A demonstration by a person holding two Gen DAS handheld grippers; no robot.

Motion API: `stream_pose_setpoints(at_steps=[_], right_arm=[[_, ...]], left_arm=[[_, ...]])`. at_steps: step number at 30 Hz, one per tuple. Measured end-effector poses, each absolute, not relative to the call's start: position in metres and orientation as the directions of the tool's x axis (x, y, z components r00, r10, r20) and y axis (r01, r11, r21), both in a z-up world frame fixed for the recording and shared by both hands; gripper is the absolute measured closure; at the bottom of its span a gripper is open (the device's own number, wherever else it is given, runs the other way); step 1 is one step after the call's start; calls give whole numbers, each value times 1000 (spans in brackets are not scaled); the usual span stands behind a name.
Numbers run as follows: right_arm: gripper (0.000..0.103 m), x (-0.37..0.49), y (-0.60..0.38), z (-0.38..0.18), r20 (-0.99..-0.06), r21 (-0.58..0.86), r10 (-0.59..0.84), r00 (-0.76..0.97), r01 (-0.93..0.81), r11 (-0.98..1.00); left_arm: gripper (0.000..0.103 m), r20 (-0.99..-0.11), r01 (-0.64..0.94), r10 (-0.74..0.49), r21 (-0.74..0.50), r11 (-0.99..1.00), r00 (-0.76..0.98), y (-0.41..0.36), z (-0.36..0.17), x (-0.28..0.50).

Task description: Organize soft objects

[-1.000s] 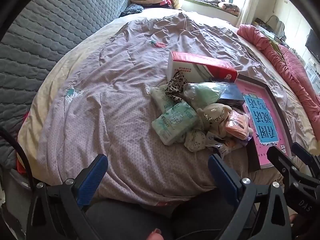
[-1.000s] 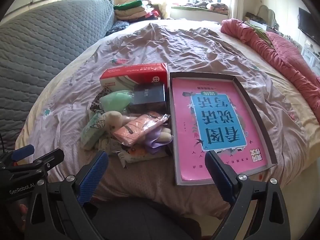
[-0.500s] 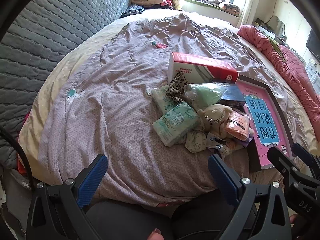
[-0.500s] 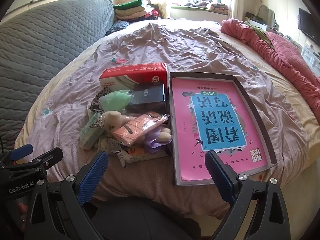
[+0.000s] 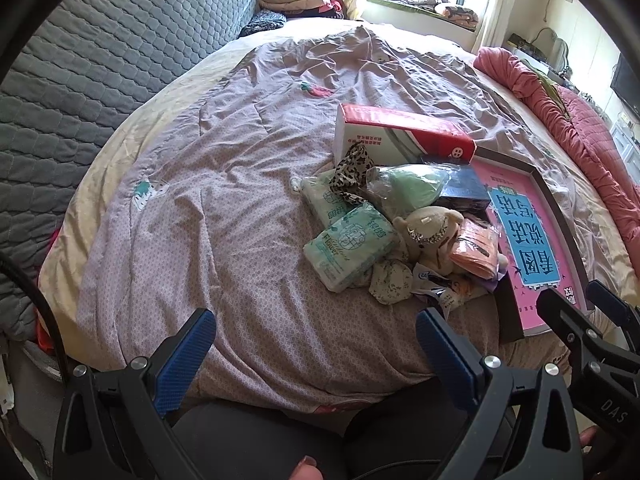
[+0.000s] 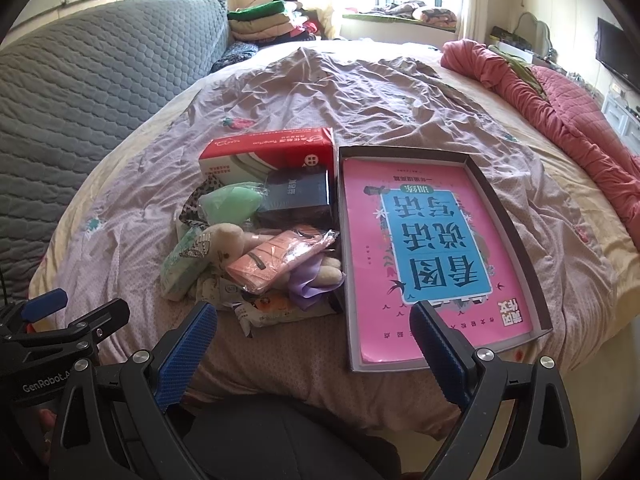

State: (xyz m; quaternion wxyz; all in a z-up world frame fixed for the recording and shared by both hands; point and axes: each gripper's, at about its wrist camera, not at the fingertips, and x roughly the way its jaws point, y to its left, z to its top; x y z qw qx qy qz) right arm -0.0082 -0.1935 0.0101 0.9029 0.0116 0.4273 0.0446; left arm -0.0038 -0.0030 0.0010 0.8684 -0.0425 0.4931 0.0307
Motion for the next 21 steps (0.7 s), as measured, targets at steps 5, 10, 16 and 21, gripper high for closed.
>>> stream_pose_setpoints(at_steps=[5,10,16,21], right_arm=[[6,-9,-193,11,-769,60,89,633,-67,996],[6,-9,-194,11,-767,59,88,635,-67,996],[6,-9,-193,10,-769,58,87,633,-66,996],[6,-9,-193,10,-771,61,89,631,-67,996]], left_arm=[[2,-858,-93,9,-46,995,513,-3,1,-4],[2,-859,-92,9,-44,995,512,-3,2,-4],[2,-859,-93,10,-44,995,511,-4,0,-4],[2,-860,-94,3,-52,994,511,-4,-3,-3]])
